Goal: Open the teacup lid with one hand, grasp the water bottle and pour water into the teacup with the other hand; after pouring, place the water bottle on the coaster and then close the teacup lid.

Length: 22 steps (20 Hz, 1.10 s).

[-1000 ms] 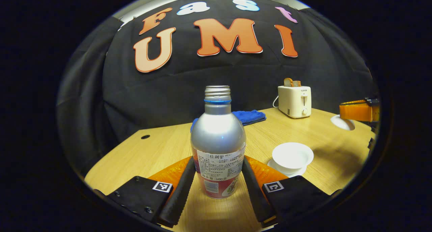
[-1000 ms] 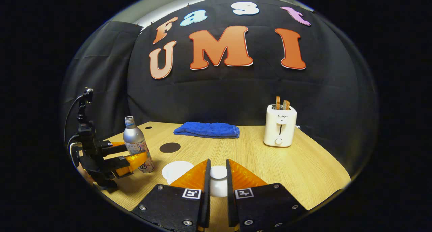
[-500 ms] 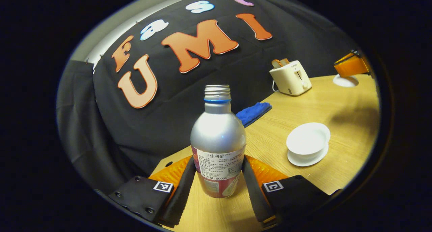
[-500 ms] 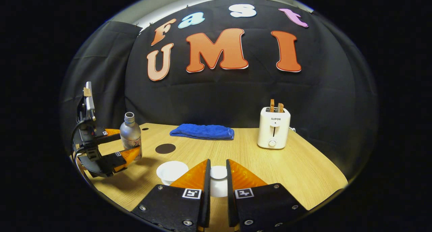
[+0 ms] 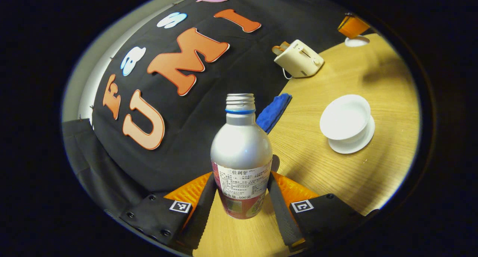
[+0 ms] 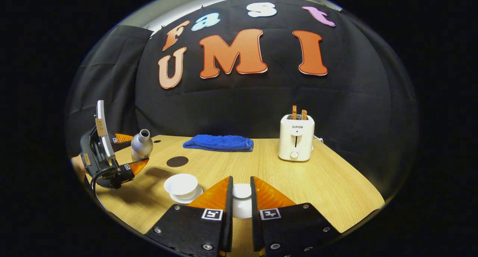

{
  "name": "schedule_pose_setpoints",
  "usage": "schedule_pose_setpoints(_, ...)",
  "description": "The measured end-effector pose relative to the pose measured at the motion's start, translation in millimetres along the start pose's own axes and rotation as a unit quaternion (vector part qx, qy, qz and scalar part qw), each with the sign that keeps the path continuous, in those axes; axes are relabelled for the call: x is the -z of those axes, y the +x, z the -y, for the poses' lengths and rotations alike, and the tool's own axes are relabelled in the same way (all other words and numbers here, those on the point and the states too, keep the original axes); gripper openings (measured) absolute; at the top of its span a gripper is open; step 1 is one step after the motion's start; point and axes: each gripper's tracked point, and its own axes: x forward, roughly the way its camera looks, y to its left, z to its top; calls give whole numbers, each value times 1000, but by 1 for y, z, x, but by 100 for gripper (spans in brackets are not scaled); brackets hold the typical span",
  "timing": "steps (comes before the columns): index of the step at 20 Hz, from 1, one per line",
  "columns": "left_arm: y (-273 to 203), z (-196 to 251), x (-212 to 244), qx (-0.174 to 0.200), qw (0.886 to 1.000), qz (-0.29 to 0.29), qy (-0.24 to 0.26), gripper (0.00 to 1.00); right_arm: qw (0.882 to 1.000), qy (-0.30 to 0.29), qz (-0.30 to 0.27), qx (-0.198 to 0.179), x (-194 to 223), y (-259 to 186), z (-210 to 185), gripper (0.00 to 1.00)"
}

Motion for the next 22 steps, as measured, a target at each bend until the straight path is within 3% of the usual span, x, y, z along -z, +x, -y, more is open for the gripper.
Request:
schedule_pose_setpoints(10, 3, 12, -13, 8, 987, 10, 160, 82, 1000, -13, 8, 6, 4, 3, 16, 22)
schedule_pose_setpoints(15, 1, 12, -19, 4, 970, 18, 242, 86, 1000, -8, 4, 4, 9, 5, 21, 22)
schedule_pose_setpoints(22, -5, 3, -32, -11, 944, 35, 328, 82, 1000, -16, 13, -4, 8, 2, 18, 22)
